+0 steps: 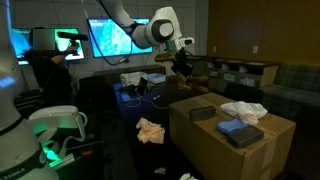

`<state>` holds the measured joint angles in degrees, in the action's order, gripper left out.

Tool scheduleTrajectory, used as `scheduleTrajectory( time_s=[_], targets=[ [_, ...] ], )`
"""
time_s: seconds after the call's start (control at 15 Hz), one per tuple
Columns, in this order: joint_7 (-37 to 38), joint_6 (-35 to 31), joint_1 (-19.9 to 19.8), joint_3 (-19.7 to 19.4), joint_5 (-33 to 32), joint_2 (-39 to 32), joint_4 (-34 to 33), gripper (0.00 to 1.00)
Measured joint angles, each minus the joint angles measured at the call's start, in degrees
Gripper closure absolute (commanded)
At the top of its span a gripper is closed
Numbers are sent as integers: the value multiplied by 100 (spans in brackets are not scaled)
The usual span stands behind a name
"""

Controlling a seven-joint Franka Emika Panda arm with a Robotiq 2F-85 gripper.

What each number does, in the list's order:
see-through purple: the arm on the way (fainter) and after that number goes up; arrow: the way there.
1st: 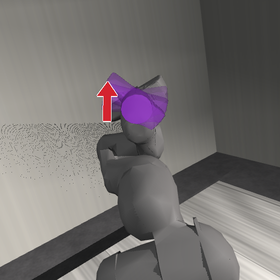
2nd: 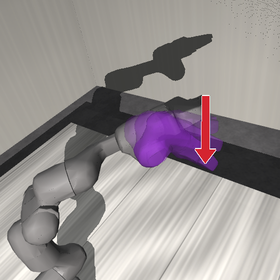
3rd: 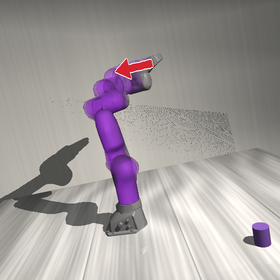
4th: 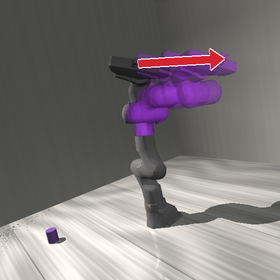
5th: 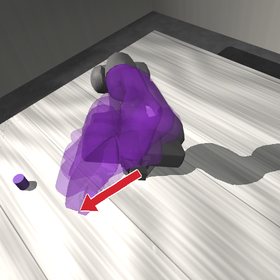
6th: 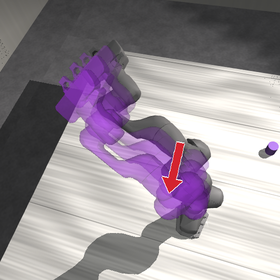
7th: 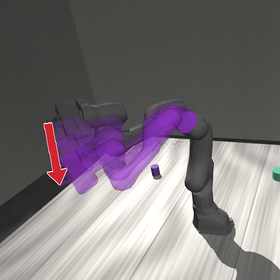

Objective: Place the turnip plushie on the table, then the duster on the box, then the left duster on the table, then the blue sponge on the box, then the white towel on the table, then the white cloth on the box, then the small brown object on the table, then the duster on the box, then the moose on the table, and finally, the peach shirt on the box

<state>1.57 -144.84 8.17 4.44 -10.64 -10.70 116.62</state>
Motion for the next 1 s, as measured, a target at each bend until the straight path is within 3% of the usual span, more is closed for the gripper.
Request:
scheduleTrajectory(
  time_s=[0.53,1.0],
  targets=[
    [-148,646,4,256,309,1392,1649,96],
    [-161,568,23,443,169,1606,2793,96]
  ],
)
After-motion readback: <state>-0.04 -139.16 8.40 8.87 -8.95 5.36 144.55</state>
